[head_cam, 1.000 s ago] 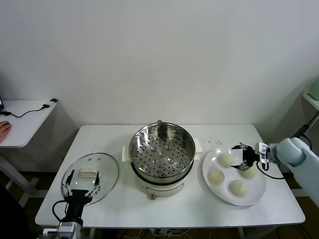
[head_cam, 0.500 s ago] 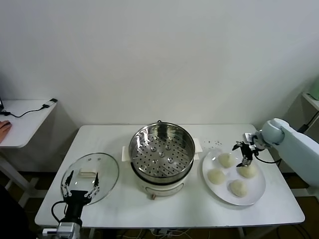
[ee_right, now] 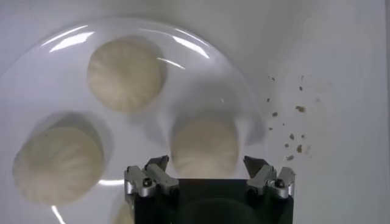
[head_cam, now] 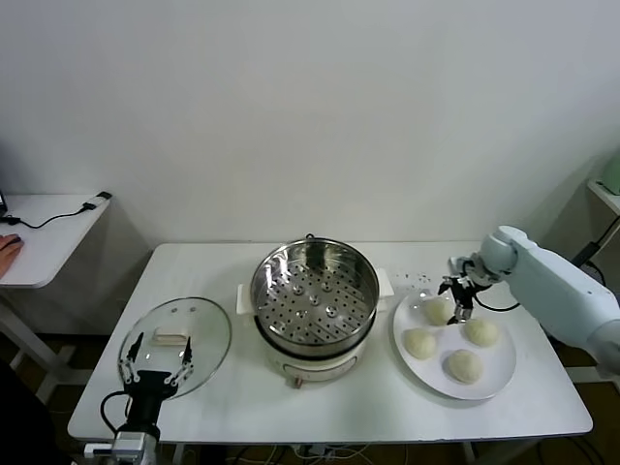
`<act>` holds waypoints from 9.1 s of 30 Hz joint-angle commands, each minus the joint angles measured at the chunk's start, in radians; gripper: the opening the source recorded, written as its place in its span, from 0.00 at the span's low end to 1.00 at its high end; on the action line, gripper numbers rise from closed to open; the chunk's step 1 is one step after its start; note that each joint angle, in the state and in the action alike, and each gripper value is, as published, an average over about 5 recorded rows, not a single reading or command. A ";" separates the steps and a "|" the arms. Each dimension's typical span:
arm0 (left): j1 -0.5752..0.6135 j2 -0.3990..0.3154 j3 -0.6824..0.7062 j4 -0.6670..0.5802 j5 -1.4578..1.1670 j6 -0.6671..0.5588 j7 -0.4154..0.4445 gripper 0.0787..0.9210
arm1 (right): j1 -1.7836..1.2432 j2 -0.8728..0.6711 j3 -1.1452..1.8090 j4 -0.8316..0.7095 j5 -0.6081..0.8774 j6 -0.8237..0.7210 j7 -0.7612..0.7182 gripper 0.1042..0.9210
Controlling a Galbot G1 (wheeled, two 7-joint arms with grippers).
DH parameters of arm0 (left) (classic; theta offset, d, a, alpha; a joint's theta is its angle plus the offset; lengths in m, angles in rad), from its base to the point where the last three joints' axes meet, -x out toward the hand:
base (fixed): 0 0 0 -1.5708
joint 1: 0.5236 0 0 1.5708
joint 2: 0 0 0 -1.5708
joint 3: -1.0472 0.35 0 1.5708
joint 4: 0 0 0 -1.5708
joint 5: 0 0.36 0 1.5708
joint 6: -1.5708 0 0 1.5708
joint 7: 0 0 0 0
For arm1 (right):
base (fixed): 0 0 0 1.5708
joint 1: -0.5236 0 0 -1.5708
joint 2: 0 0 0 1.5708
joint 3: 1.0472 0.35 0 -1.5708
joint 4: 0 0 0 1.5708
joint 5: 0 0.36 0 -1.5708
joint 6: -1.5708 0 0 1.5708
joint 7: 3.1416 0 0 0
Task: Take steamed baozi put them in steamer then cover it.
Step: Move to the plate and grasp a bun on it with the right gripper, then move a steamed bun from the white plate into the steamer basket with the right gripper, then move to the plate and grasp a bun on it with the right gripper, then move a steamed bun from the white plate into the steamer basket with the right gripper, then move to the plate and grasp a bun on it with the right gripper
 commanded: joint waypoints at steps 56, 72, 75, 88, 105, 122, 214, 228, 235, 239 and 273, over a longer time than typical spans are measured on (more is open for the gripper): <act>0.030 -0.006 0.026 -0.022 0.038 0.025 0.002 0.88 | 0.486 0.503 -0.312 0.224 -0.246 0.708 -0.121 0.69; 0.043 -0.016 0.021 -0.020 0.017 0.020 0.000 0.88 | 0.340 0.574 -0.308 0.065 -0.360 0.744 -0.102 0.69; 0.046 -0.012 0.017 -0.027 0.010 0.021 0.000 0.88 | 0.328 0.573 -0.306 0.057 -0.361 0.745 -0.102 0.69; 0.053 -0.015 0.013 -0.024 0.007 0.024 0.012 0.88 | 0.318 0.565 -0.285 0.058 -0.364 0.727 -0.098 0.81; 0.055 -0.015 0.014 -0.039 0.007 0.027 0.002 0.88 | 0.652 0.202 -0.458 0.307 0.205 0.488 -0.094 0.88; 0.090 0.007 0.010 -0.059 -0.015 0.015 0.000 0.88 | 0.638 -0.297 -0.735 0.611 0.701 -0.235 0.128 0.88; 0.115 0.021 0.037 -0.064 -0.013 0.011 -0.003 0.88 | 0.720 0.404 -0.746 0.414 0.946 -0.401 0.245 0.68; 0.103 0.034 0.025 -0.048 -0.020 0.015 -0.004 0.88 | 0.563 0.498 -0.759 0.365 0.905 -0.418 0.275 0.68; 0.094 0.037 0.024 -0.039 -0.022 0.018 -0.004 0.88 | 0.522 0.499 -0.759 0.348 0.876 -0.415 0.279 0.68; 0.088 0.035 0.026 -0.035 -0.020 0.020 -0.003 0.88 | 0.515 0.496 -0.754 0.344 0.875 -0.416 0.285 0.69; 0.082 0.026 0.026 -0.067 -0.013 0.036 -0.005 0.88 | 0.487 -0.512 -0.604 0.814 0.469 -0.251 0.081 0.88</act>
